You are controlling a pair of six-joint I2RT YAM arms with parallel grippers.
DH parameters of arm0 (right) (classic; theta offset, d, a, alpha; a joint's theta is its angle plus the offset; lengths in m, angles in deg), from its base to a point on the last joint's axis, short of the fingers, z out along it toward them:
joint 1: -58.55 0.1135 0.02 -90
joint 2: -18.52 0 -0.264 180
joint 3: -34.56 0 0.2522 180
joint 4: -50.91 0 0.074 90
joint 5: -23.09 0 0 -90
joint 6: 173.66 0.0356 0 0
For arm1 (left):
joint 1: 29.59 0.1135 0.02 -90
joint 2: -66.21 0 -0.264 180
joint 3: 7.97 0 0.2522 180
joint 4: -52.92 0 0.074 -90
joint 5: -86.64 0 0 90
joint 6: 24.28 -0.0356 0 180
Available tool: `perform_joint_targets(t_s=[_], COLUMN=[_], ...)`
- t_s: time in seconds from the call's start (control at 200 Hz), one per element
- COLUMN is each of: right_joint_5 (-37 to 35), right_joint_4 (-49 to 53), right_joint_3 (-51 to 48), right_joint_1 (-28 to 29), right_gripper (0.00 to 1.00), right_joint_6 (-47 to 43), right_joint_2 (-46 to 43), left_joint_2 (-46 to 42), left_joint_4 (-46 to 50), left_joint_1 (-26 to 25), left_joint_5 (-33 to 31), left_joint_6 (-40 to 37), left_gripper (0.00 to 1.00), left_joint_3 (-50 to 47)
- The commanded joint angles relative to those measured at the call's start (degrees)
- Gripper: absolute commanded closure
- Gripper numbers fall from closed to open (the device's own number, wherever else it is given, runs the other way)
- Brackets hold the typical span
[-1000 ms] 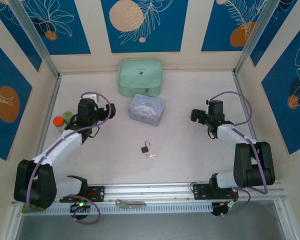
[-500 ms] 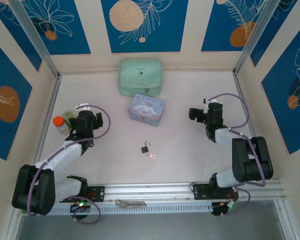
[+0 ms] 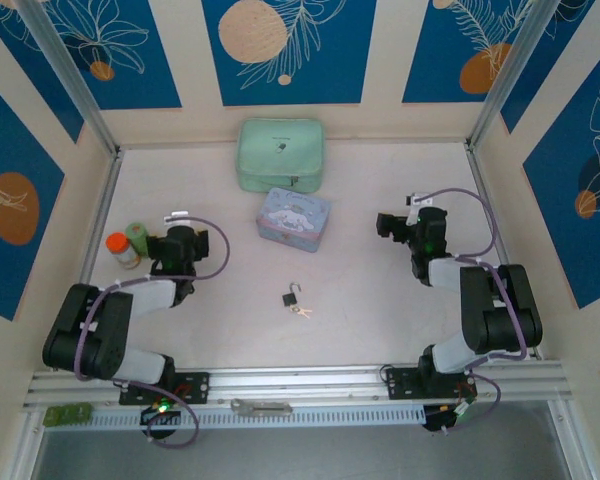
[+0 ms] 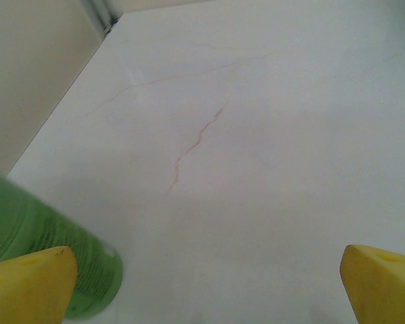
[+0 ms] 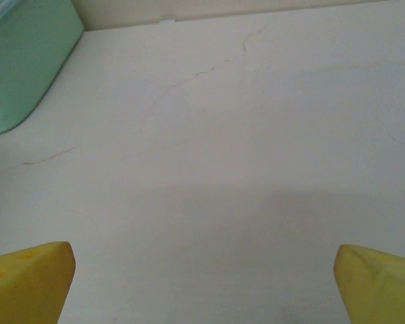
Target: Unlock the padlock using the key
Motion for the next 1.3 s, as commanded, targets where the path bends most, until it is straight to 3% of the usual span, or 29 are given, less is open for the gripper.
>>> perform_joint_targets(t_s=[0.0,0.055,0.125,0.205,0.265,0.34,0.395,1.295], right_joint_5=[5.9,5.3,3.5,3.8,3.9,3.9,3.8,4.0], right_joint_4=[-15.6,-8.1,-11.3,-10.9,-10.3,-10.0,-10.2,-10.1], right_joint_3=[-6.5,-4.7,-5.4,-5.2,-5.2,-5.2,-5.2,-5.1], right_joint_1=[-1.8,-1.7,-0.8,-0.9,-0.9,-0.9,-0.9,-0.9], right_gripper=[0.01,0.01,0.01,0.01,0.01,0.01,0.01,0.01], right_joint_6=[0.1,-0.3,-0.8,-0.9,-0.9,-0.8,-0.9,-0.9], right_joint_2=[2.1,0.1,1.1,1.1,0.8,0.7,0.7,0.8], left_joint_2=[1.1,2.4,6.5,5.2,10.4,7.1,9.2,8.6], left_joint_4=[-8.5,-18.2,-31.1,-28.1,-34.0,-22.3,-25.9,-24.7], left_joint_1=[0.7,1.2,2.2,3.4,4.4,5.5,6.0,6.0], left_joint_5=[5.3,6.9,7.5,12.1,15.8,17.2,17.5,17.2], left_joint_6=[-6.8,-8.4,-8.0,-6.7,-7.9,-5.7,-6.1,-5.8], left_gripper=[0.01,0.01,0.01,0.01,0.01,0.01,0.01,0.01], left_joint_3=[0.0,-3.6,-7.9,-8.5,-8.0,-5.1,-5.0,-4.9])
